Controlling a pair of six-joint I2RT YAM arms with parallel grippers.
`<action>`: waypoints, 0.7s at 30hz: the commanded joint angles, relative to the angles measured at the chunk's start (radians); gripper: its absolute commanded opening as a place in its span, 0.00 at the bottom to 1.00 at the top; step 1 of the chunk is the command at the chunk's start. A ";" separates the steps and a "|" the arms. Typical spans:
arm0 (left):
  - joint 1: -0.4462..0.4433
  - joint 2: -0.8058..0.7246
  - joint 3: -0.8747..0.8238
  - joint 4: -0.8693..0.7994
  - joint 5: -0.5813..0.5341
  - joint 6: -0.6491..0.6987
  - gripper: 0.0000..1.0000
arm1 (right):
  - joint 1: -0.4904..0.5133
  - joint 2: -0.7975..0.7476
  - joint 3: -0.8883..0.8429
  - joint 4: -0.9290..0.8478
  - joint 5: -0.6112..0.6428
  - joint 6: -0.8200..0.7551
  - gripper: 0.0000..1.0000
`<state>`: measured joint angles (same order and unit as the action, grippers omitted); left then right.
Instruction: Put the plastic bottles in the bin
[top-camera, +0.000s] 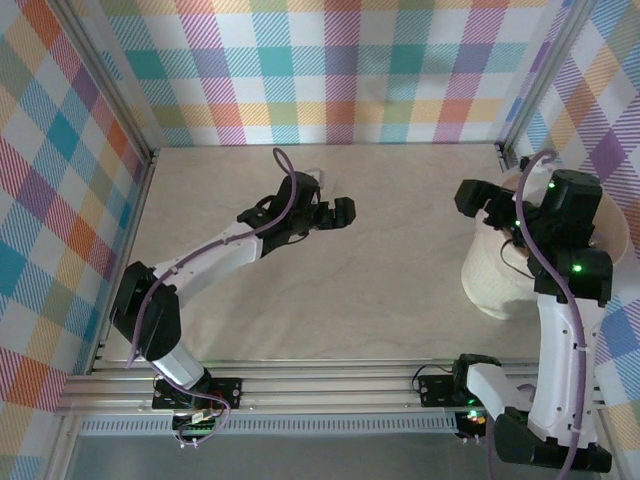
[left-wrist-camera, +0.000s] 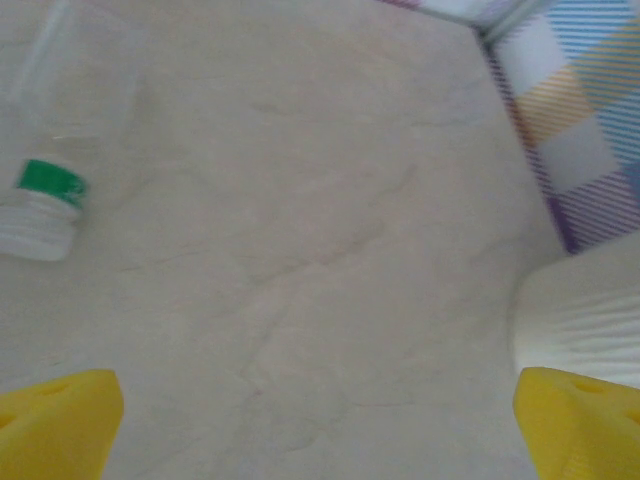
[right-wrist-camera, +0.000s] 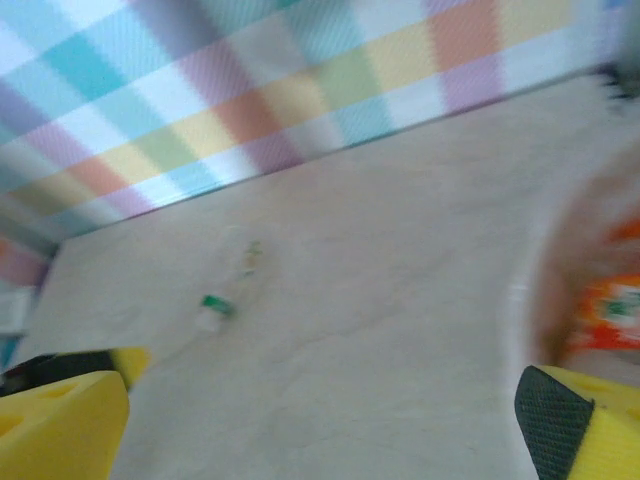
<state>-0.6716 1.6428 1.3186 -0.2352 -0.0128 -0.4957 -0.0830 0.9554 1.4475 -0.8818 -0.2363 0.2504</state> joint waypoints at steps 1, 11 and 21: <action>0.034 0.088 0.090 -0.198 -0.107 0.055 1.00 | 0.106 0.015 -0.038 0.119 -0.103 0.049 1.00; 0.082 0.297 0.229 -0.291 -0.155 0.186 1.00 | 0.360 0.069 -0.198 0.312 -0.059 0.158 1.00; 0.130 0.555 0.467 -0.325 -0.179 0.248 1.00 | 0.415 0.095 -0.220 0.309 -0.053 0.169 1.00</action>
<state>-0.5728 2.1502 1.7241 -0.5198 -0.1600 -0.2893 0.3225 1.0672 1.2205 -0.6086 -0.2962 0.4110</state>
